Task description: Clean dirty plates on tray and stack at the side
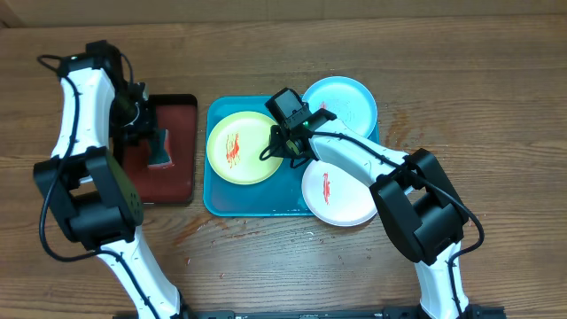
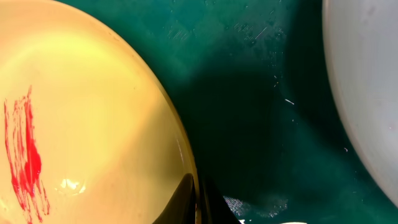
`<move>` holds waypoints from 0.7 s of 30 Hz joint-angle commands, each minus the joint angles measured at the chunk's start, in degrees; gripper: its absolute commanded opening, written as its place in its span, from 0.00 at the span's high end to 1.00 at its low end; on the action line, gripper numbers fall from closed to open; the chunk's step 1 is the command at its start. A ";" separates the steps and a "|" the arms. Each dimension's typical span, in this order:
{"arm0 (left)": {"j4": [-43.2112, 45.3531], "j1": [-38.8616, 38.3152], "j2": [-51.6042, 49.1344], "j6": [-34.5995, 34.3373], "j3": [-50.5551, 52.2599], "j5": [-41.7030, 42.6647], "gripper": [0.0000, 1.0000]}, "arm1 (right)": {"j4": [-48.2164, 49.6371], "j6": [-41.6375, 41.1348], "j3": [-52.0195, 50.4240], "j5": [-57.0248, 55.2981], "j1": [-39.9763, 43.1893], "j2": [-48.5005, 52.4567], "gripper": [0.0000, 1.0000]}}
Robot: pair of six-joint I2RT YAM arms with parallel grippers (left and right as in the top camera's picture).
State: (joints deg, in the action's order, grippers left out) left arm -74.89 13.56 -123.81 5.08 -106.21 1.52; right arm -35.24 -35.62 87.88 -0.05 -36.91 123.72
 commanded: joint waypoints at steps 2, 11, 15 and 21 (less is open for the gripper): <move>1.53 -0.79 -2.75 -1.97 0.11 -1.90 0.57 | -0.79 0.02 0.48 -1.49 -0.44 1.73 0.96; 2.69 -1.22 -5.90 -1.16 0.11 -1.90 0.68 | -0.92 0.00 0.48 -2.47 -0.44 1.73 0.95; 2.54 -1.95 -7.41 -0.76 0.11 -1.73 0.69 | -0.85 0.00 0.48 -2.49 -0.44 1.73 0.95; 3.37 -3.02 -8.81 -0.79 0.11 -2.14 0.70 | -0.81 0.00 0.48 -2.49 -0.44 1.73 0.95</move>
State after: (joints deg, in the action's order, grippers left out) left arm -71.99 11.33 -131.44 3.60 -106.21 -0.21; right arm -35.51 -35.77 87.96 -0.45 -36.91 123.72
